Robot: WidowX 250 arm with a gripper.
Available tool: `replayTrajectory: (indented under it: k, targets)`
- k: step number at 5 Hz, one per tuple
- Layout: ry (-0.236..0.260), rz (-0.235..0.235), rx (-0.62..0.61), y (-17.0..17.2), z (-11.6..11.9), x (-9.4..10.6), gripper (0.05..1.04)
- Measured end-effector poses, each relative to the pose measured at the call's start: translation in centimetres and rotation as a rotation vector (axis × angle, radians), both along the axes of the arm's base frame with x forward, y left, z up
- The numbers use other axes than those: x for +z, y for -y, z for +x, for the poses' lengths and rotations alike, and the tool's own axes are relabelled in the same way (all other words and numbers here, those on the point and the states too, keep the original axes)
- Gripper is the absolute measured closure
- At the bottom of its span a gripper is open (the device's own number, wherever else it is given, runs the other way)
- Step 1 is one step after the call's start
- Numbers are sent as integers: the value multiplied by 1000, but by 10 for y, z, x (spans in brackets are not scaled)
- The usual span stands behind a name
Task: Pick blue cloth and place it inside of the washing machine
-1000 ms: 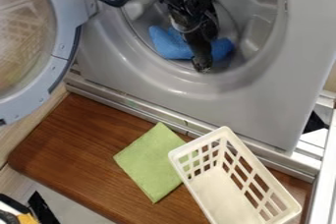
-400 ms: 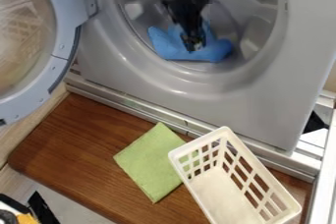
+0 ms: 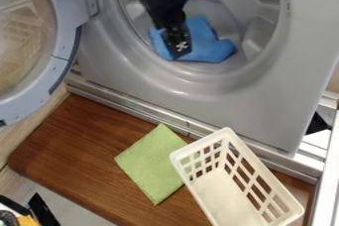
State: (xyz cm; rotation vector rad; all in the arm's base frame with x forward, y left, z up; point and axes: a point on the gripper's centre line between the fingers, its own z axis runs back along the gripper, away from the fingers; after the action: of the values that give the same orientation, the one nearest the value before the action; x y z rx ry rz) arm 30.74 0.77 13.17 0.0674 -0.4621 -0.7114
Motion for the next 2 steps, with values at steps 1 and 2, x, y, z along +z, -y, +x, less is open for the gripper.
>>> replayTrajectory:
  k: [1, 2]
  targets:
    - [-94, -26, 54, -2, -34, -10, 82]
    - [-128, -36, 81, -5, -55, -23, 82]
